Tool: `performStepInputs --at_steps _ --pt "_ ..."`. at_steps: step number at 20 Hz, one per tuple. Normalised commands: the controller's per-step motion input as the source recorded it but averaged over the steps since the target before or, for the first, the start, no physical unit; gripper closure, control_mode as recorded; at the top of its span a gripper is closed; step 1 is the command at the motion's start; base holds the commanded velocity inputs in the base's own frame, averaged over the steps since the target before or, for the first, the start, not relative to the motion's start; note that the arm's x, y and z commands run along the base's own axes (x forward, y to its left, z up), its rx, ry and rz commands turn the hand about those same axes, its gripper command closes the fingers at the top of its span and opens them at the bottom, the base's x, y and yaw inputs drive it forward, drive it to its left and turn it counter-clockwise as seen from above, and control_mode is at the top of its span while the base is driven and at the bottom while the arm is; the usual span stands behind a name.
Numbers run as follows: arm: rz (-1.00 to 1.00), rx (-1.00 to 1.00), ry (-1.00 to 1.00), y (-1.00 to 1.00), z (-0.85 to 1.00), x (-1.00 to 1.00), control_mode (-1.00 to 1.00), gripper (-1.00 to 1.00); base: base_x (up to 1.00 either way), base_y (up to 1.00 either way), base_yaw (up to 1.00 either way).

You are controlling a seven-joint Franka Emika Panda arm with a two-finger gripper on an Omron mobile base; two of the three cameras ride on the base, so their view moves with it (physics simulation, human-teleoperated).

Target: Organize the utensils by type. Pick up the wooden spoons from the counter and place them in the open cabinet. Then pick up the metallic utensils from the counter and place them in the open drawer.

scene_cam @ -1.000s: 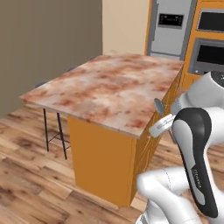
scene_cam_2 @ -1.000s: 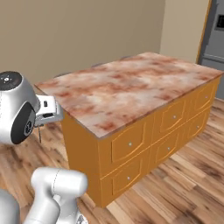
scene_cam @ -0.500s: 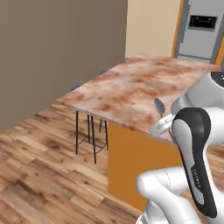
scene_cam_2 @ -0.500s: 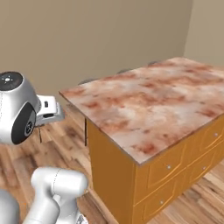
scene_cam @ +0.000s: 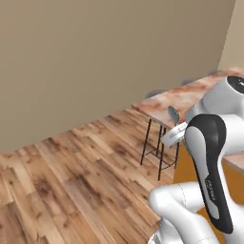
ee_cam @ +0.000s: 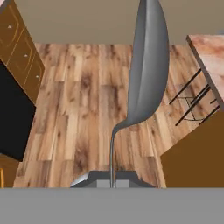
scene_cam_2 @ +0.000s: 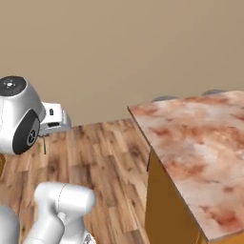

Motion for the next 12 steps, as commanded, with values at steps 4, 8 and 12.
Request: performStepInputs --at_steps 4,8,12 --pt "0.00 0.00 0.00 0.00 0.00 0.00 1.00 1.00 0.00 0.28 0.78" --pt "0.00 0.00 0.00 0.00 0.00 0.00 1.00 1.00 0.08 0.16 0.80" --pt "0.00 0.00 0.00 0.00 0.00 0.00 1.00 1.00 0.62 0.00 0.69"
